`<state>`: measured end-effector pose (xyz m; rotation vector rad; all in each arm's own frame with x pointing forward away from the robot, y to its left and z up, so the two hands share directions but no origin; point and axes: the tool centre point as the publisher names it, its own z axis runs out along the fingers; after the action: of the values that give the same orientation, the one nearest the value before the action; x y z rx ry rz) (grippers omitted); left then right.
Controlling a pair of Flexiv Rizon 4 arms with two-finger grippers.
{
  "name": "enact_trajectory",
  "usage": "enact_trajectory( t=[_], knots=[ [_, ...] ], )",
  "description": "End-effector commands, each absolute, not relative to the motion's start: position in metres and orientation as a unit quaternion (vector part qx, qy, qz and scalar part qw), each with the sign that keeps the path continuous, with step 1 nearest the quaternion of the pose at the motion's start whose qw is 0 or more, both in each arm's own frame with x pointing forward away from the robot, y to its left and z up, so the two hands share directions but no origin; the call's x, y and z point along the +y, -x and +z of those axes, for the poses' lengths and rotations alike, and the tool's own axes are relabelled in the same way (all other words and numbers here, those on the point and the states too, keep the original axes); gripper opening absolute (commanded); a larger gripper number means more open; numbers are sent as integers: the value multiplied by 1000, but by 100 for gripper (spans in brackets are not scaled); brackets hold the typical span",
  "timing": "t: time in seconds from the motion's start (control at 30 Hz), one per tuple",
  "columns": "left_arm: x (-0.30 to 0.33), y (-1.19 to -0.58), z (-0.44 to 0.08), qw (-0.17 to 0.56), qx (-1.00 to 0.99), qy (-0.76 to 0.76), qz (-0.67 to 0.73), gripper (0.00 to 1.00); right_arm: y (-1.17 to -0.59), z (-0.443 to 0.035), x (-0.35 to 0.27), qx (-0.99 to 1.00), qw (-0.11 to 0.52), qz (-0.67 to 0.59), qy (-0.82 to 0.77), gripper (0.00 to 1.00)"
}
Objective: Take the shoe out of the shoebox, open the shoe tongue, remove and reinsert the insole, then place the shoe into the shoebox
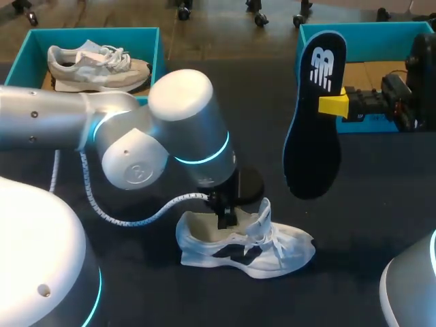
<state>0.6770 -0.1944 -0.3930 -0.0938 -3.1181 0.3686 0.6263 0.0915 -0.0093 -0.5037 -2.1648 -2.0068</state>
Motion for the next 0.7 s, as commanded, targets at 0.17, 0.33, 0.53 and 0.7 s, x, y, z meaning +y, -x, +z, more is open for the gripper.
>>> enact_trajectory(
  t=[0.17,0.33,0.53,0.7],
  knots=[
    [-184,-675,-374,4,-990,63,123,0,-629,-10,94,-722,75,-668,167,0],
    [-171,-677,-354,0,-981,147,127,0,-629,-10,94,-722,75,-668,167,0],
    [-152,-682,-331,-3,-941,309,137,0,-629,-10,94,-722,75,-668,167,0],
    [-142,-680,-304,-12,-871,468,149,0,-629,-10,94,-722,75,-668,167,0]
  ],
)
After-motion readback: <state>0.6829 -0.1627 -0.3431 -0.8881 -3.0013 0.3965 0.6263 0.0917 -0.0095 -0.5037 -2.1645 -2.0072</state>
